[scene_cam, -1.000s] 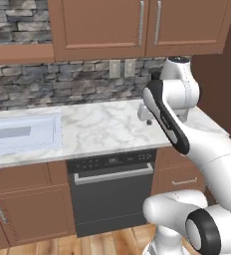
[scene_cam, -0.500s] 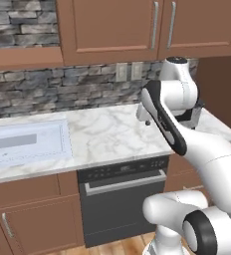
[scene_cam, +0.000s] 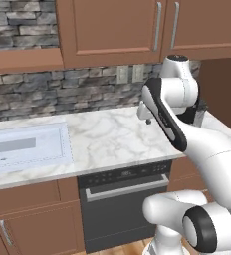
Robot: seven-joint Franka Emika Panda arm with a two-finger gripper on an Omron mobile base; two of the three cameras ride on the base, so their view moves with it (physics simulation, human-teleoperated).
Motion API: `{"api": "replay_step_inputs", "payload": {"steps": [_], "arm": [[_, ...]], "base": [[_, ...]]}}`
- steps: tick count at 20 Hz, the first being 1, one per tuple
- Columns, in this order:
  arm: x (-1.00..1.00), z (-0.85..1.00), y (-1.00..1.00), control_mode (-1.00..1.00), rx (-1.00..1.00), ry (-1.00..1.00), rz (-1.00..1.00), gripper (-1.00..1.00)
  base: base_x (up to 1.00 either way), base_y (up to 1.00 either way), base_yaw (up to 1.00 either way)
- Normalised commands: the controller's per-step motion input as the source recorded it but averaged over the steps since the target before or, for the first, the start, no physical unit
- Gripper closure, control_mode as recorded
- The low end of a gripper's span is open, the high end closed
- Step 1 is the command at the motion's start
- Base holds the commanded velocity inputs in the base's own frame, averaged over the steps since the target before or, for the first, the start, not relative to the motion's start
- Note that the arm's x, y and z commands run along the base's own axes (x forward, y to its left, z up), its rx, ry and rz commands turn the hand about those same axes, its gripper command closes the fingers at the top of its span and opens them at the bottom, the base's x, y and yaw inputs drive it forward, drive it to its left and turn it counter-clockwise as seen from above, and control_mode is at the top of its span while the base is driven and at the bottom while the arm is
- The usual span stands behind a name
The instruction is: Take the pizza cutter from the drawer on the left and place it on the dining counter for cutting.
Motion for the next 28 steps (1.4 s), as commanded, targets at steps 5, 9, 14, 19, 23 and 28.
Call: {"api": "replay_step_inputs", "payload": {"steps": [5, 9, 14, 19, 23, 28], "arm": [[0.0, 0.0, 0.0, 1.0, 0.0, 0.0, 0.0, -1.0], [0.0, 0.0, 0.0, 1.0, 0.0, 0.0, 0.0, -1.0], [0.0, 0.0, 0.0, 1.0, 0.0, 0.0, 0.0, -1.0], [0.0, 0.0, 0.0, 1.0, 0.0, 0.0, 0.0, -1.0], [0.0, 0.0, 0.0, 1.0, 0.0, 0.0, 0.0, -1.0], [0.0, 0.0, 0.0, 1.0, 0.0, 0.0, 0.0, -1.0]], "base": [[0.01, 0.39, 0.03], [0.19, 0.62, 0.11], [0.41, 0.0, 0.07], [0.35, -0.59, 0.0], [-0.01, -0.2, -0.07], [-0.07, 0.03, -0.21]]}}
